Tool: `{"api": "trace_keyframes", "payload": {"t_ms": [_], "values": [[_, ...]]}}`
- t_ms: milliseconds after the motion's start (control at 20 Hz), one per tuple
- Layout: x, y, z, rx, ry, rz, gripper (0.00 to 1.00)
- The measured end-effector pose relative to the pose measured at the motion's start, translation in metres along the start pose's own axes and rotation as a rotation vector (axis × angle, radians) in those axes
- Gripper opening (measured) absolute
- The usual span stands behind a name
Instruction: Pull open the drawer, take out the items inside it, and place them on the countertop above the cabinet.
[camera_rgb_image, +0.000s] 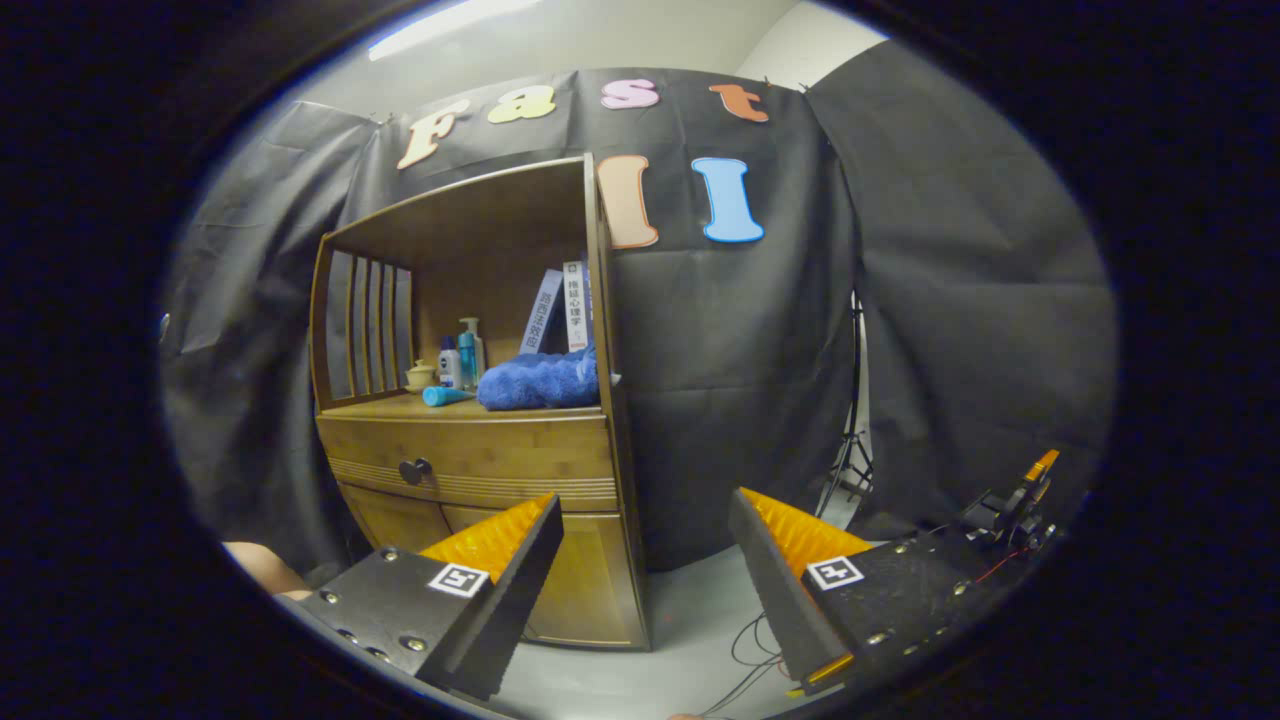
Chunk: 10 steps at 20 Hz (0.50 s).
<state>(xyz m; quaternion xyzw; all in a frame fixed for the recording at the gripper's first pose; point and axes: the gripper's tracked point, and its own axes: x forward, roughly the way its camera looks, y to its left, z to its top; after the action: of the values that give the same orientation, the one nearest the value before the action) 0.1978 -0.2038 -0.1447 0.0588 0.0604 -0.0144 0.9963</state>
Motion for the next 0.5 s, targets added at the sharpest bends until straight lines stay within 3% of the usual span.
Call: {"api": "trace_keyframes", "payload": {"t_ms": [500], "values": [[-0.0006, -0.0008, -0.0014, 0.017, -0.004, 0.003, 1.0]]}}
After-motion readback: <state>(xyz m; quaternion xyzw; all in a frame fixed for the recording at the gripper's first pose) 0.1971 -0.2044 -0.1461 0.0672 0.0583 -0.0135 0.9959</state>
